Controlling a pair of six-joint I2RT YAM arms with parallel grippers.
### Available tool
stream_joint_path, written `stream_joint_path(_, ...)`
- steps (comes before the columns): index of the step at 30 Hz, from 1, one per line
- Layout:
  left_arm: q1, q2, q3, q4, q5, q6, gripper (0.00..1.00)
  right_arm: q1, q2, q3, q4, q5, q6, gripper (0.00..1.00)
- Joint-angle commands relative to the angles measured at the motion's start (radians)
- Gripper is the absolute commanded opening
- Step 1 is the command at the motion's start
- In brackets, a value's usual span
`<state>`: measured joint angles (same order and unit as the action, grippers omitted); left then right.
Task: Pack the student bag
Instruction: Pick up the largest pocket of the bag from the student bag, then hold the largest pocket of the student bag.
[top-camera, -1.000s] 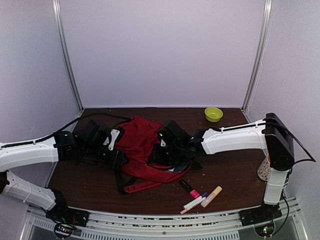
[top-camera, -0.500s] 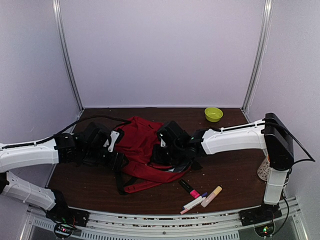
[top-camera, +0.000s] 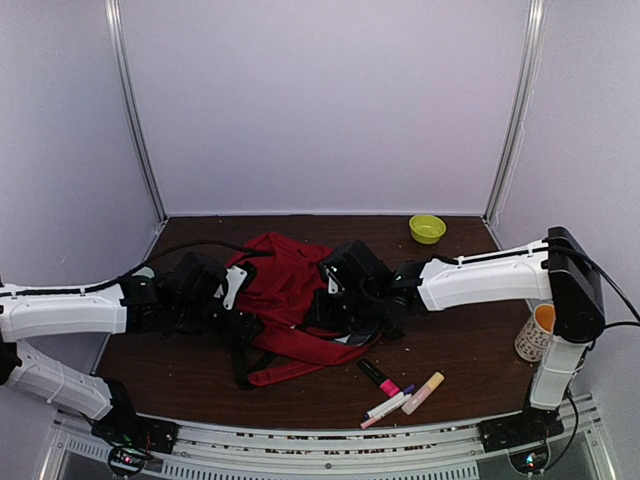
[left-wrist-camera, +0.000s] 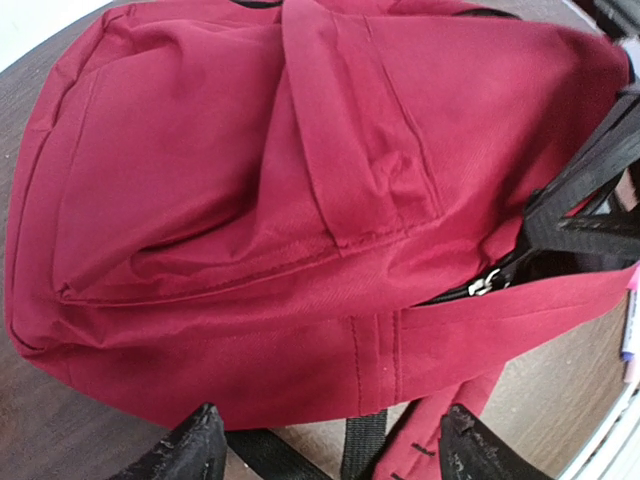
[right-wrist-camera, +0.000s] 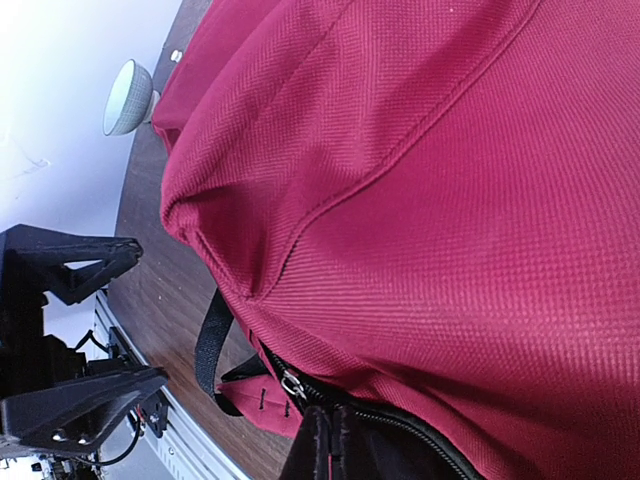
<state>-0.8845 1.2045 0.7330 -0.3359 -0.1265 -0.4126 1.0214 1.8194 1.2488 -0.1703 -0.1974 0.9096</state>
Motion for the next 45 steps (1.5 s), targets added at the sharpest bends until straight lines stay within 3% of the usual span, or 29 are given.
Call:
stream_joint_path(1, 0.004, 0.016, -0.026, 0.104, 0.002, 0.089, 0.76, 0.003, -0.049, -0.023, 0.005, 0.011, -0.026, 0.0)
stream_joint_path(27, 0.004, 0.017, -0.165, 0.353, 0.059, 0.277, 0.72, 0.024, -0.152, -0.098, -0.074, 0.084, -0.063, 0.0)
stream_joint_path(40, 0.004, 0.003, -0.208, 0.413, -0.026, 0.289, 0.67, 0.034, -0.241, -0.159, -0.096, 0.103, -0.079, 0.0)
stream_joint_path(45, -0.001, -0.024, -0.245, 0.467, 0.062, 0.309, 0.68, 0.039, -0.254, -0.16, -0.097, 0.106, -0.091, 0.0)
